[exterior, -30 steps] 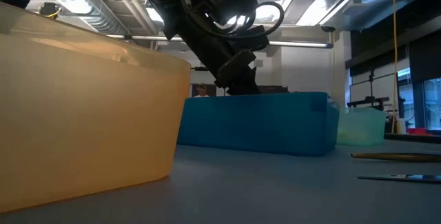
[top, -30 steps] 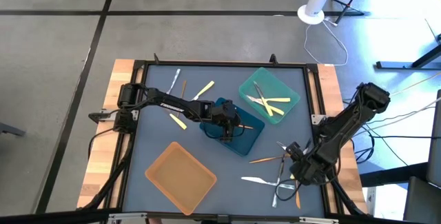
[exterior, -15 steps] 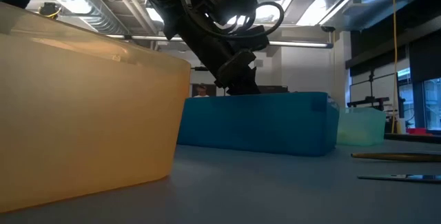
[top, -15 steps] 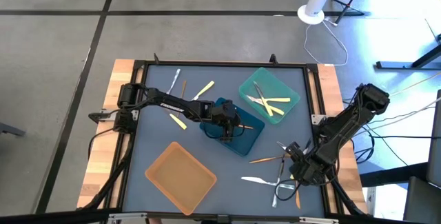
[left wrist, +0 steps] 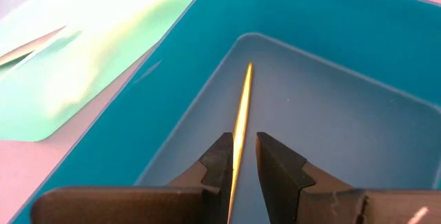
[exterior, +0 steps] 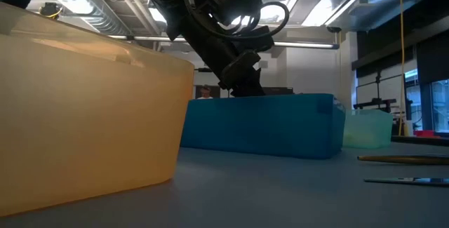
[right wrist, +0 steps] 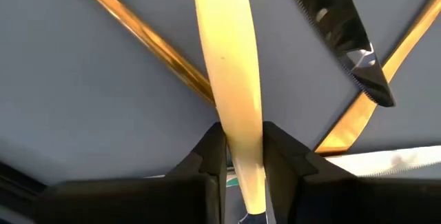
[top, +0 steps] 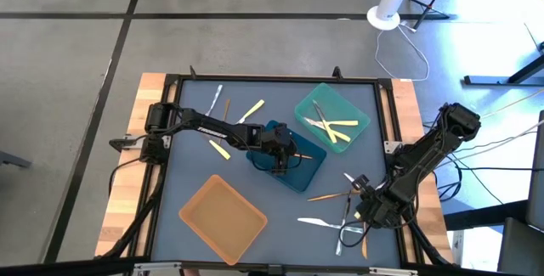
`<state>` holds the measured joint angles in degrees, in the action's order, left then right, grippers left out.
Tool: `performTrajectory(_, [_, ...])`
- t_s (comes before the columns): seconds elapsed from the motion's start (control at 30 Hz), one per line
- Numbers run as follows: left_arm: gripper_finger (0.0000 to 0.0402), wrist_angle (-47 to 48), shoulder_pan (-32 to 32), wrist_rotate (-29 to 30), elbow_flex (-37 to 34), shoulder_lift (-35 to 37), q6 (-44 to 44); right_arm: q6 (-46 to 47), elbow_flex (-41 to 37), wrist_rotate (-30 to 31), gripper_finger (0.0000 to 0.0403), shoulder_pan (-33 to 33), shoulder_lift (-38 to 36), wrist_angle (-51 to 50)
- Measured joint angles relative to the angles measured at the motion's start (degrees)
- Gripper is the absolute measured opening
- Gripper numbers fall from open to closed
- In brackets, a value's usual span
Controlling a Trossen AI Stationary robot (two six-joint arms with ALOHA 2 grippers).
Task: Sort silverware by color (type)
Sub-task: Put the left yellow knife into the light blue bin
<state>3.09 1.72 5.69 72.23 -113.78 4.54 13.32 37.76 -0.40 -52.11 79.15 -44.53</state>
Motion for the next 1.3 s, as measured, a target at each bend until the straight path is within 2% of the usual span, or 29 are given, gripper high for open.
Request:
performTrajectory(0.27, [0.0059,0.0,0.0,0.0,0.0,0.0,0.0,0.1,0.5,-0.1,0.0058,0.0,0.0,-0.5])
performTrajectory(0.53, [0.0059,0.0,0.0,0.0,0.0,0.0,0.0,0.0,4.5,0.1,0.0058,0.0,0.0,-1.2])
performTrajectory(0.9, [0.0059,0.0,0.0,0.0,0.0,0.0,0.0,-0.2,13.5,9.6,0.0058,0.0,0.0,-11.7])
performTrajectory(1.3, [0.0059,-0.2,0.0,0.0,0.0,0.0,0.0,-0.2,22.3,21.4,0.0058,0.0,0.0,-18.1])
